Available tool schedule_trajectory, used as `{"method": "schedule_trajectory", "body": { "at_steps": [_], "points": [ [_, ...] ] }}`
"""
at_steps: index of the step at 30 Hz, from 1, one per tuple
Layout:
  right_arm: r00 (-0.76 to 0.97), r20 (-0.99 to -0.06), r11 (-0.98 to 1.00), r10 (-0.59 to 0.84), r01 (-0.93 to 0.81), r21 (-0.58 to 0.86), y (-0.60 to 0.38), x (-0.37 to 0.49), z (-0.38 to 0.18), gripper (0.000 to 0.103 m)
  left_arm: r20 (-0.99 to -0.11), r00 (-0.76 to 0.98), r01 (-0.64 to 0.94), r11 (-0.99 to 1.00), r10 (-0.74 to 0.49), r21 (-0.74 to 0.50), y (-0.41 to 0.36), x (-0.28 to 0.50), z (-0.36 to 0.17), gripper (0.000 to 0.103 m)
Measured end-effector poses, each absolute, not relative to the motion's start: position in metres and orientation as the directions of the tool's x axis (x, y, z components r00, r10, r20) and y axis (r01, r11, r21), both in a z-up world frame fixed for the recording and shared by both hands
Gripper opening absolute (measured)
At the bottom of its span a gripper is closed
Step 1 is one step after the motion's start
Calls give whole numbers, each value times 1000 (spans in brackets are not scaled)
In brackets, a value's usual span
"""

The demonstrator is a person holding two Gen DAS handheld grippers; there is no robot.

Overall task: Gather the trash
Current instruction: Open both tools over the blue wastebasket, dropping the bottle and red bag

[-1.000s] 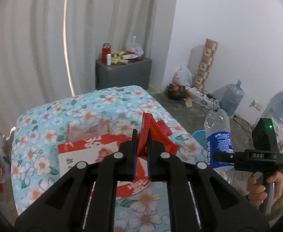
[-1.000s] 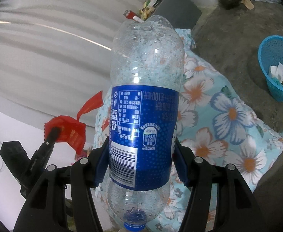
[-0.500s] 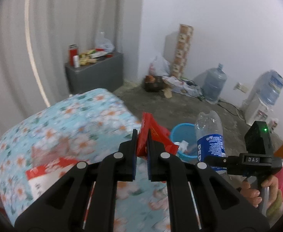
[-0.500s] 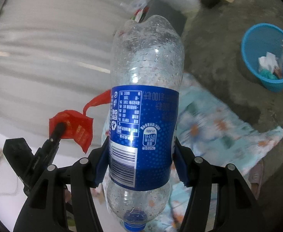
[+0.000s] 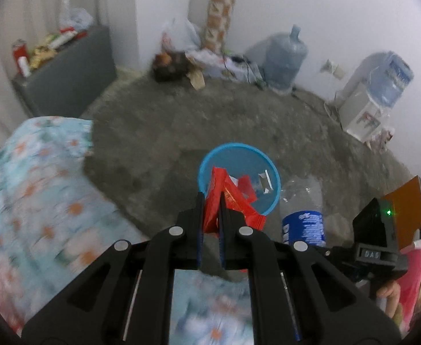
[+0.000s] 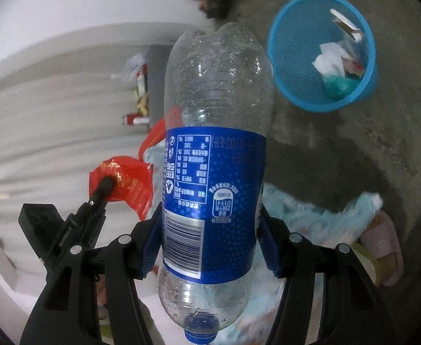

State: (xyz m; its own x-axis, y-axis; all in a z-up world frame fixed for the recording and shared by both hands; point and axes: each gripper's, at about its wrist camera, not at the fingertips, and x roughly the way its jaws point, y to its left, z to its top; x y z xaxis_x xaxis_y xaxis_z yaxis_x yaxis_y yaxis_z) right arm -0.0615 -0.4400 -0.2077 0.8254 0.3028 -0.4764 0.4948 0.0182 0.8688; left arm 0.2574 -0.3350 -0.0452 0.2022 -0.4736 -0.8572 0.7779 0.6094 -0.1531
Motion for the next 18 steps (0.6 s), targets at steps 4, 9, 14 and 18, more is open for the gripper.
{"method": "schedule_trajectory", "body": {
  "at_steps": [4, 9, 14, 18],
  "points": [
    [836, -445, -94, 320, 495, 864, -484, -29, -247, 60, -885, 144, 782, 600, -442, -172, -394, 282, -78, 7],
    [886, -348, -282, 308, 434, 856, -533, -8, -327, 83, -899, 79, 771, 598, -430, -219, -460, 305, -122, 62],
    [872, -428, -443, 239, 489, 751, -533, -31, -380, 83, -902, 63, 727, 639, -428, -252, -463, 310, -141, 61],
    [872, -438, -401, 221, 490, 774, -513, -41, -367, 83, -882, 89, 725, 637, -463, -261, -439, 307, -120, 61]
  ]
}}
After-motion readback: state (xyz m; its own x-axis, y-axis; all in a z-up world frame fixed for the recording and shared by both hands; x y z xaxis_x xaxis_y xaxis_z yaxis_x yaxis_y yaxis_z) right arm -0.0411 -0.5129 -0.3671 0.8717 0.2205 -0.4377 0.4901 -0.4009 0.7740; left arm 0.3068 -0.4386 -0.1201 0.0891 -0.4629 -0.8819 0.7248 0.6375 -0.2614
